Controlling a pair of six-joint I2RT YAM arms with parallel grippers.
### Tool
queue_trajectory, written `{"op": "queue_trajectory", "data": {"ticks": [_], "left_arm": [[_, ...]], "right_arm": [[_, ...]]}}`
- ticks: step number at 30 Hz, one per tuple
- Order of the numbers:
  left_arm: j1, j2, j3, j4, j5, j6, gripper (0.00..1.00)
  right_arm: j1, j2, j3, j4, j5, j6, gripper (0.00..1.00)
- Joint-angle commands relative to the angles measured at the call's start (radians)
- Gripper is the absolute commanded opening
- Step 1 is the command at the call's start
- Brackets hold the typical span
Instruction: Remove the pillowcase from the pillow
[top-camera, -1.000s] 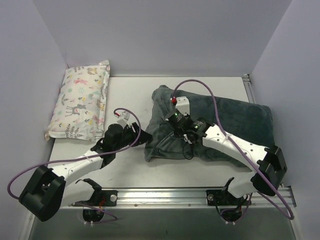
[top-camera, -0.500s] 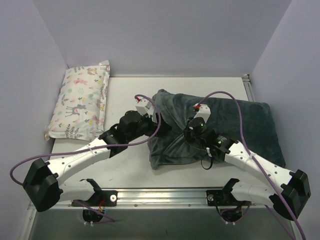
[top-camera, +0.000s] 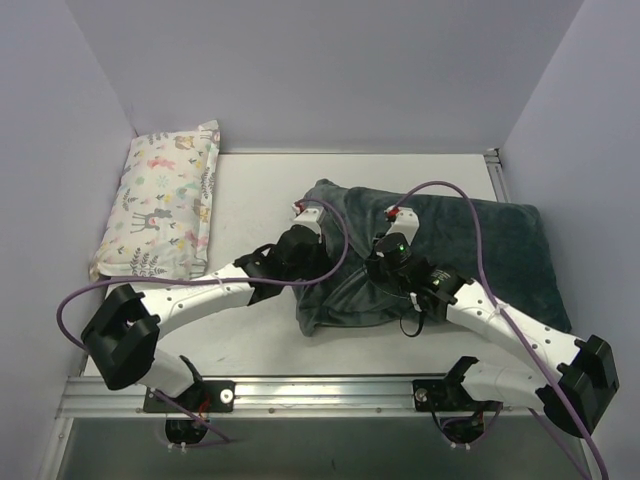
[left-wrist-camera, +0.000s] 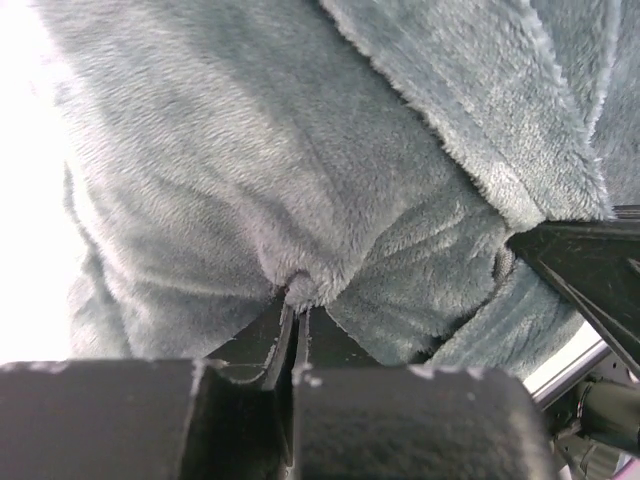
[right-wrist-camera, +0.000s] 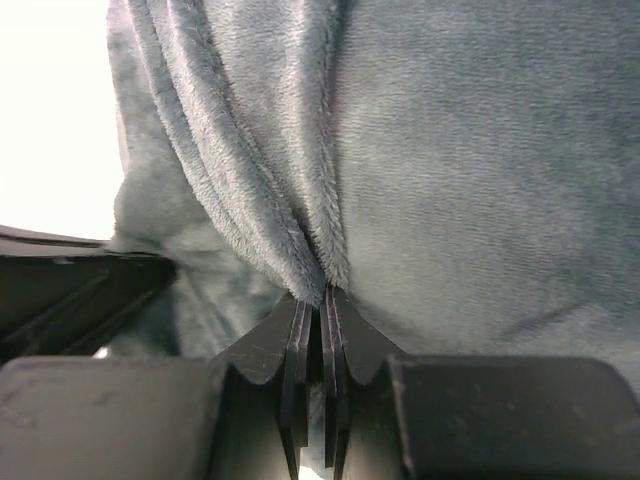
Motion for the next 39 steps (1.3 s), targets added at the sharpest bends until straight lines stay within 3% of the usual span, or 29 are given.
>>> {"op": "queue_trajectory", "data": {"ticks": [1,8,11,15,18,21,23,28,31,32,35,39], "left_arm": [[0.022,-0.070,-0.017,-0.090,-0.128,-0.017,0.00],[0.152,-0.288,-0.179,-0.151,-0.163,-0.064,0.00],[0.266,-0.363,-0.245,-0.168,-0.143,-0.081,0.00],[0.402,-0.396,-0.394,-0.121,-0.078,-0.096,0.00],[0.479,-0.327,-0.477,-0.044,-0.019,-0.110,0.00],[0.470,-0.233,-0.511,0.085,0.077,-0.100,0.00],[0.398,-0.172,-0.503,0.157,0.079,-0.107,0.00],[0.327,-0.069,-0.460,0.198,0.078,-0.132,0.00],[0.315,-0.055,-0.473,0.231,0.081,-0.144,0.00],[0.312,-0.054,-0.480,0.237,0.082,-0.146,0.00],[0.307,-0.057,-0.488,0.260,0.097,-0.147,0.00],[0.293,-0.068,-0.494,0.275,0.107,-0.155,0.00]], "right_arm": [[-0.013,0.006,0.047,-0.101,0.115,-0.042,0.00],[-0.086,-0.012,0.048,-0.157,0.134,-0.068,0.00],[-0.140,-0.022,0.027,-0.162,0.119,-0.070,0.00],[-0.226,-0.017,-0.018,-0.148,0.082,-0.068,0.00],[-0.287,-0.009,-0.062,-0.124,0.040,-0.064,0.00],[-0.295,-0.017,-0.105,-0.063,-0.059,-0.065,0.00],[-0.275,-0.006,-0.111,-0.021,-0.111,-0.082,0.00],[-0.151,0.055,-0.023,-0.085,-0.019,-0.119,0.01],[-0.094,0.046,0.030,-0.134,0.020,-0.140,0.16],[-0.085,0.041,0.046,-0.156,0.020,-0.148,0.27],[-0.070,0.035,0.116,-0.199,0.017,-0.156,0.41],[-0.039,0.034,0.200,-0.225,0.002,-0.163,0.49]]}}
